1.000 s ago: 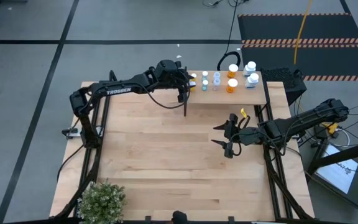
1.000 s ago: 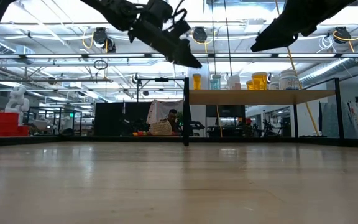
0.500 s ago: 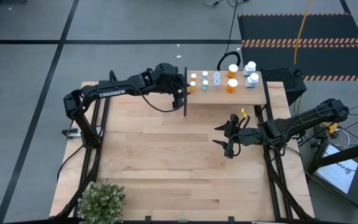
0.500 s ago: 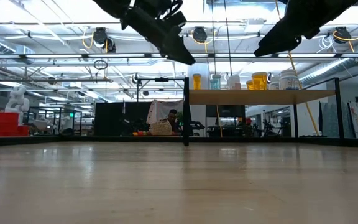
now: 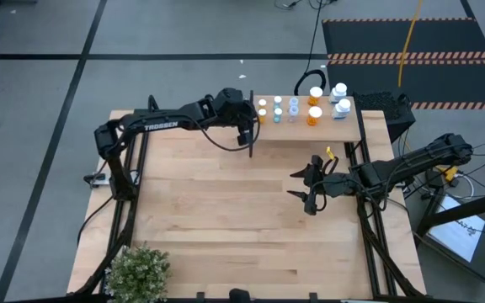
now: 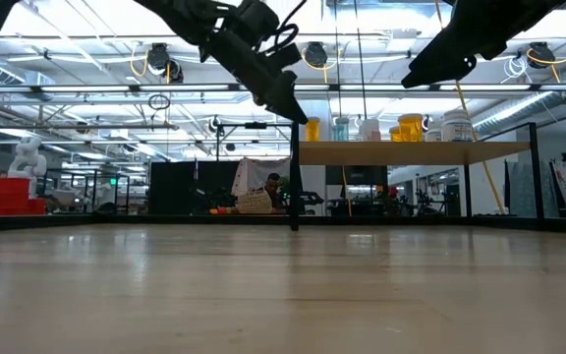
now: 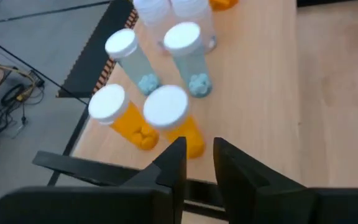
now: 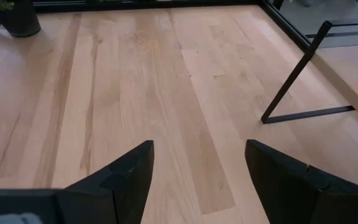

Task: Pick and place medicine bottles onto shelf by color
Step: Put the small orange pill bottle on the shelf aligned with the other small orange pill bottle, then return to Home Position

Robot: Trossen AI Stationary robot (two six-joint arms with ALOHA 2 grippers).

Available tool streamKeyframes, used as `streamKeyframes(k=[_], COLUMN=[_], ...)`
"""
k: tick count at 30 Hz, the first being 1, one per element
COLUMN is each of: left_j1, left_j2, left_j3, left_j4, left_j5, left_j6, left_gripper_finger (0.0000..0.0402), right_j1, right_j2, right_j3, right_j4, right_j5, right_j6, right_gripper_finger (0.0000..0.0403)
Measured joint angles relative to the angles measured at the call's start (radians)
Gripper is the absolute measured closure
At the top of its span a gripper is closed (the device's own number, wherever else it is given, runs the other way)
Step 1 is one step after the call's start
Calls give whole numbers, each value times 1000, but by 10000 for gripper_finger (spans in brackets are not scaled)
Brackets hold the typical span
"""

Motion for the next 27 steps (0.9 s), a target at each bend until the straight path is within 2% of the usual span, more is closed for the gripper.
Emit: streamKeyframes(k=[13,20,27], left_j1=[-2,-40,-108], left_j2=[40,-37,-155], left_j3=[0,0,1], left_j4=[36,-46,-220], left_j5=[-2,-2,-3], left_j6=[19,19,-19], left_gripper_finger=[320,320,321], right_j1=[0,0,0], right_j2=[0,0,-18], right_j3=[0,0,0], right_j4=[-4,-4,-2], right_j5=[0,1,-1], right_j6=[-3,-7,-32], right_gripper_finger=[154,154,157])
